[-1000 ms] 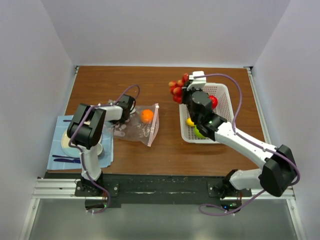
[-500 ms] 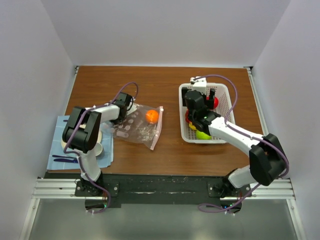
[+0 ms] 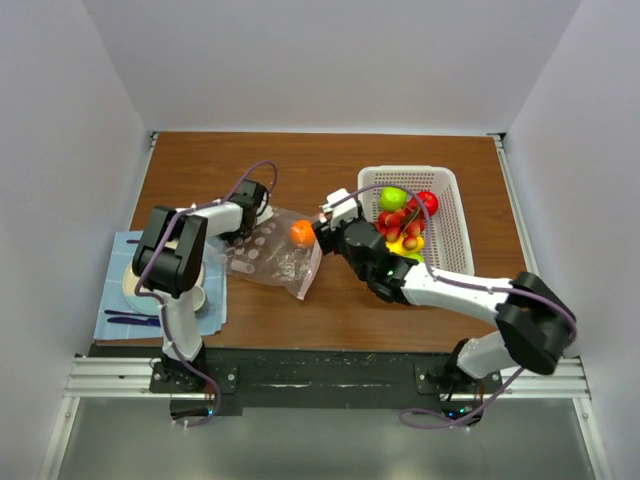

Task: Open the zip-top bag and remove the fake food

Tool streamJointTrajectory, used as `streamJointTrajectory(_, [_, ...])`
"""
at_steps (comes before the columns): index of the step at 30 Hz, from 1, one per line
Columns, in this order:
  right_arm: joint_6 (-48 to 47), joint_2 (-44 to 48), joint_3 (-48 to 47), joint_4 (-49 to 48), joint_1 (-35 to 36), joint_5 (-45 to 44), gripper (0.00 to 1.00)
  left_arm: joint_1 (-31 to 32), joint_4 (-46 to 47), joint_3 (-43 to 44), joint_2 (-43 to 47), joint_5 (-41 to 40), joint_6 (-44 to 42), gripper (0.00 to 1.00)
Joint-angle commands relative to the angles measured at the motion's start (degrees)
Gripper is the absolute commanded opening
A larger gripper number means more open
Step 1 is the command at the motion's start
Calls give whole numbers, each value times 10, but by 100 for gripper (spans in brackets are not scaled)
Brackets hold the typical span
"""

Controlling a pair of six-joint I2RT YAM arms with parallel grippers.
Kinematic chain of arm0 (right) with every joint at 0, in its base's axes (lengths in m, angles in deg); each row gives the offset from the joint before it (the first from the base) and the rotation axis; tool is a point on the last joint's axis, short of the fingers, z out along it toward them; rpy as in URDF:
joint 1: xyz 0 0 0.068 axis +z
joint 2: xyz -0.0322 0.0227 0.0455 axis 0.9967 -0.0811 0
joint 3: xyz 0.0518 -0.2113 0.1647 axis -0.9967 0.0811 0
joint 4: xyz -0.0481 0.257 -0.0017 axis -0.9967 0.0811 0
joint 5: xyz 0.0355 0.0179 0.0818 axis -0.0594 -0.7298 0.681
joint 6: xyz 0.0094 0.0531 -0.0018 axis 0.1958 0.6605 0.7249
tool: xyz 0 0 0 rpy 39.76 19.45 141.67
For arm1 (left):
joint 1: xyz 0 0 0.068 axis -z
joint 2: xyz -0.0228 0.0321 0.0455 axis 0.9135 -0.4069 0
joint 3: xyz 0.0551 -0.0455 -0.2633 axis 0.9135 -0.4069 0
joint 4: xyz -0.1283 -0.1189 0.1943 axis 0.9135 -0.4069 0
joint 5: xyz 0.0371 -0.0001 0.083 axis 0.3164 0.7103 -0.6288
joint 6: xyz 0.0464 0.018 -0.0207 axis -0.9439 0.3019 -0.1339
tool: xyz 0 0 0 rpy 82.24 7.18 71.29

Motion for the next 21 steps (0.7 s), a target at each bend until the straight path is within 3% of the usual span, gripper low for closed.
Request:
streamJointTrajectory(1, [14, -75, 10, -43, 8, 41, 65, -21, -9, -7, -70, 116, 30, 0])
streamJointTrajectory(10, [12, -148, 15, -72, 11, 68, 54, -21, -3, 0, -84, 86, 14, 0])
streamJointTrajectory(13, [15, -134, 32, -81, 11, 73, 52, -22, -2, 6, -89, 81, 11, 0])
streamJointTrajectory(21, [53, -104, 75, -86, 11, 71, 34, -22, -2, 12, -109, 52, 6, 0])
